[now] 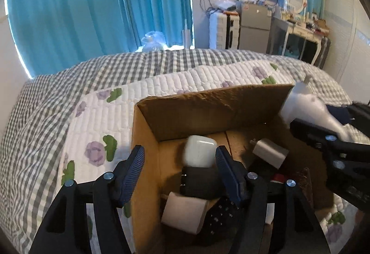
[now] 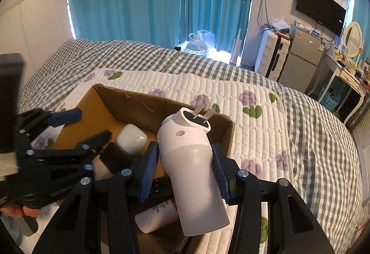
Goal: Organize rigid objects
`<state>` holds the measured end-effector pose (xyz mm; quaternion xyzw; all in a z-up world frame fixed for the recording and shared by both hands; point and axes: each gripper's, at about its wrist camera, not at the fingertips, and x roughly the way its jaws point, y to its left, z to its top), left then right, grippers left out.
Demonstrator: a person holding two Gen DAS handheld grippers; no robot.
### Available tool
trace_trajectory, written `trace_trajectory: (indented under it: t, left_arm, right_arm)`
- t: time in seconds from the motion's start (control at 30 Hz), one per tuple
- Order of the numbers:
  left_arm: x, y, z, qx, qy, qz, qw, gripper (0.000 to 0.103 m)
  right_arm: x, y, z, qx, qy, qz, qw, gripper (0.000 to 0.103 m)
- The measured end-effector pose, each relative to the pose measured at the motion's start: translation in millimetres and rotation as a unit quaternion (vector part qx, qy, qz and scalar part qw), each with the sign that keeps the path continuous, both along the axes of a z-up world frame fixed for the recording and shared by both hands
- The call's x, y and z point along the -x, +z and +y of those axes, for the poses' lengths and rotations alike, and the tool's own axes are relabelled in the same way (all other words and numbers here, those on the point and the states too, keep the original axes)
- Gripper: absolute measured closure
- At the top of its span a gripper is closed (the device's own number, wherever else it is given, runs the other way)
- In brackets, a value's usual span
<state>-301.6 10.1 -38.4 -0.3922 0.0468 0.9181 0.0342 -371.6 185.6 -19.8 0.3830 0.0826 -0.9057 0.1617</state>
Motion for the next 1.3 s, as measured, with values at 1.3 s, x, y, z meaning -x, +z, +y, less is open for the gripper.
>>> trace_trajectory:
  t: [1.3]
  left_arm:
    - [-248.4,213.3,-32.1,-0.017,0.011,0.272,0.9620,0.024]
  right_arm:
    - [-238.2,211.5,23.5,0.068,-0.068,0.185,0.978,0.043]
